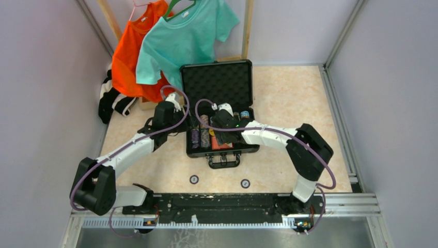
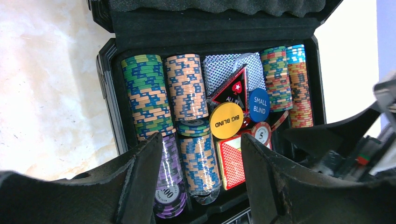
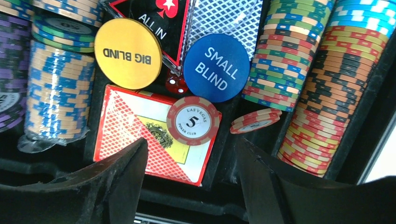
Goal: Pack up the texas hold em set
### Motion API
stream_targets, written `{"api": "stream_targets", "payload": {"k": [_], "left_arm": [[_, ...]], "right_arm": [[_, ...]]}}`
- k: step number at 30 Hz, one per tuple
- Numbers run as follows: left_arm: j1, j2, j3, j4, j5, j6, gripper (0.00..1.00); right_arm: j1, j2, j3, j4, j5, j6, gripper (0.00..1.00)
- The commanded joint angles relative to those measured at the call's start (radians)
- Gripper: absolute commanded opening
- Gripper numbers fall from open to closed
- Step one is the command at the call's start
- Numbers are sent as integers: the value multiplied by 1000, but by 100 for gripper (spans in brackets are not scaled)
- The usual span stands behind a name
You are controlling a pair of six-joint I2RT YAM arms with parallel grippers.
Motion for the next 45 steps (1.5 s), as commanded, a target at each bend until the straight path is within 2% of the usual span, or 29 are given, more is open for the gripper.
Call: {"api": "stream_targets", "payload": {"k": [1, 16, 28, 45], "left_arm": [[-5, -14, -2, 31, 5, 16, 68], [-7, -4, 0, 34, 15, 20, 69], [-6, 2, 1, 35, 21, 21, 70], [-9, 1, 3, 35, 22, 23, 70]], "right_arm": [[10, 53, 76, 16, 12, -21, 70], [-7, 92, 96, 32, 19, -17, 66], [-12, 95, 91, 26, 21, -14, 45], [-11, 52, 87, 17, 27, -18, 35]]}}
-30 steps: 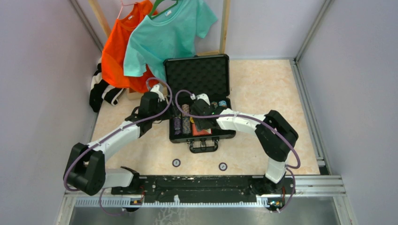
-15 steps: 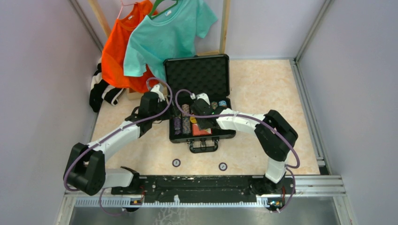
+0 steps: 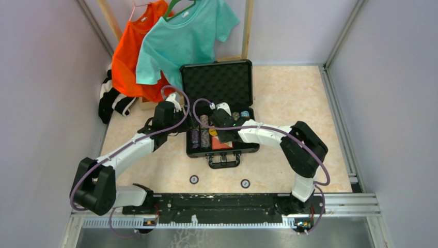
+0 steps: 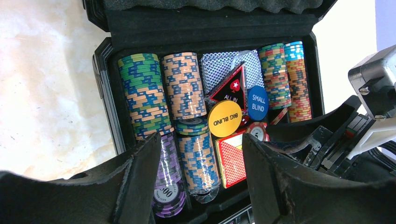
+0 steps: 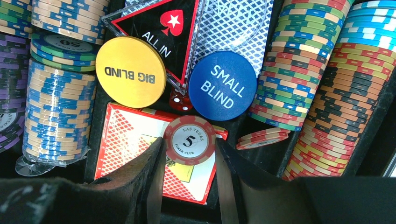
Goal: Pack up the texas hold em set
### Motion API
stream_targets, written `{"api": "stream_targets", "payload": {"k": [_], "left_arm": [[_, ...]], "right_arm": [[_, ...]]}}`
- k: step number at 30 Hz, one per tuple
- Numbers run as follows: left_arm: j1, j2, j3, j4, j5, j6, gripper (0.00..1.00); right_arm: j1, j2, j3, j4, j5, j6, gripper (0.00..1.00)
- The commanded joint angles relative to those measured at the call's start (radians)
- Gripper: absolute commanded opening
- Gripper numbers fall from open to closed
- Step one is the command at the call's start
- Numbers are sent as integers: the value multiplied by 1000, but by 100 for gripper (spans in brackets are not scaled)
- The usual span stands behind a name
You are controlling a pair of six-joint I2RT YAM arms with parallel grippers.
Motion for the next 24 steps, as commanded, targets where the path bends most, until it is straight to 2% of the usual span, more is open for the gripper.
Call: {"api": "stream_targets", "payload": {"k": [1, 9, 12, 15, 16, 18, 20, 24], "left_arm": [[-9, 1, 2, 33, 9, 15, 70], [-8, 8, 8, 32, 20, 13, 73], [-9, 13, 10, 31, 26, 11, 87], [-9, 22, 18, 26, 34, 8, 91], [-9, 23, 20, 26, 35, 6, 91], [-9, 24, 19, 27, 36, 6, 91], [-9, 21, 20, 27, 29, 10, 92], [-9, 21, 17, 33, 38, 5, 93]], "right_arm": [[-4, -36, 42, -2, 19, -4, 34], [-4, -111, 27, -4, 29, -5, 34], [-4, -122, 10, 4, 32, -4, 34], [-4, -159, -4, 10, 36, -8, 34], [-4, -155, -8, 10, 38, -8, 36], [-7, -147, -10, 7, 39, -5, 50], [-14, -143, -13, 6, 32, 0, 58], [-44, -141, -40, 20, -6, 13, 62]]}}
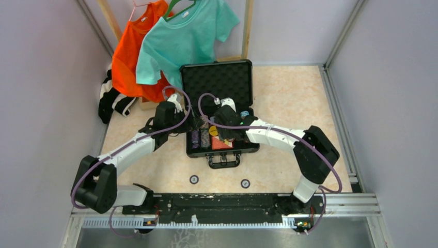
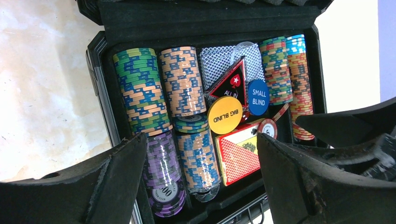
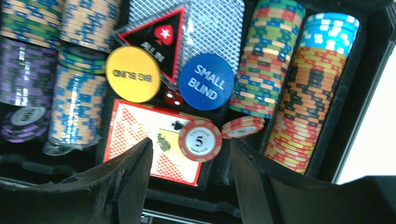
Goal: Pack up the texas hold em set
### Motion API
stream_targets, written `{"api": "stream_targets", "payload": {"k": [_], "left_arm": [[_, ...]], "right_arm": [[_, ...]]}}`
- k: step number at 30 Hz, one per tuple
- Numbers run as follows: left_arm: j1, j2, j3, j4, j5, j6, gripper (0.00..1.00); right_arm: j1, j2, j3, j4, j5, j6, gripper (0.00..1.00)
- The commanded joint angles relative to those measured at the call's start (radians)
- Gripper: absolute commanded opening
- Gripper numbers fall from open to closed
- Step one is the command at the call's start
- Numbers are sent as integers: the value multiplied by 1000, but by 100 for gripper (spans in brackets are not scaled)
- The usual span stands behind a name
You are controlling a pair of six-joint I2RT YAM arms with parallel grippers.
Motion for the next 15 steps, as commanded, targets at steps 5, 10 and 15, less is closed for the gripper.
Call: {"api": "stream_targets", "payload": {"k": [5, 10, 15], "left_arm": [[-9, -4, 14, 35, 24, 3, 94], [-9, -14, 9, 35, 23, 3, 94], [-8, -15, 7, 38, 25, 3, 95]], "right_arm": [[-48, -22, -40, 41, -27, 10, 63], [-48, -22, -51, 52, -40, 13, 63], [-48, 15, -54, 70, -68, 15, 63]]}}
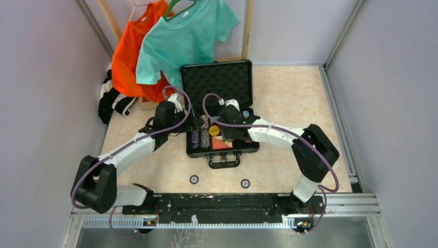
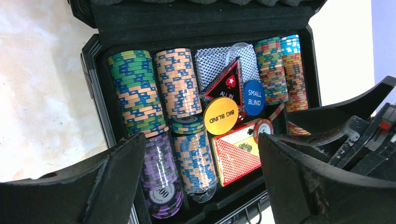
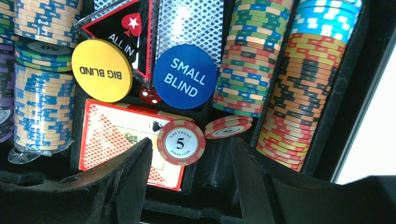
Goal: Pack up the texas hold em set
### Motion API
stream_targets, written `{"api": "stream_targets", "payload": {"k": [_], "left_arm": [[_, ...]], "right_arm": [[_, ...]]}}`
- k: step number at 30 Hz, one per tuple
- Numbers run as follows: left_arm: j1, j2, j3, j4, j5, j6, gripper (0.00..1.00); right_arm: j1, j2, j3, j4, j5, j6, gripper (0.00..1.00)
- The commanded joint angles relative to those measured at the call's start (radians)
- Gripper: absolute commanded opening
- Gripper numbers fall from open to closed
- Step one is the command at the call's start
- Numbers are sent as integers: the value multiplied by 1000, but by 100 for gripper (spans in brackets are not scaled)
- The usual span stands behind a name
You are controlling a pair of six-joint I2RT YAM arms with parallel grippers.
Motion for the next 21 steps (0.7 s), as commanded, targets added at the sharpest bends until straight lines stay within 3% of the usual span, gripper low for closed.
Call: {"api": "stream_targets", "payload": {"k": [1, 21], "left_arm": [[-8, -14, 7, 25, 11, 3, 95], [-8, -24, 3, 29, 24, 3, 96]], "right_arm": [[4, 8, -2, 53, -36, 13, 63], [24, 11, -41, 67, -57, 50, 60]]}}
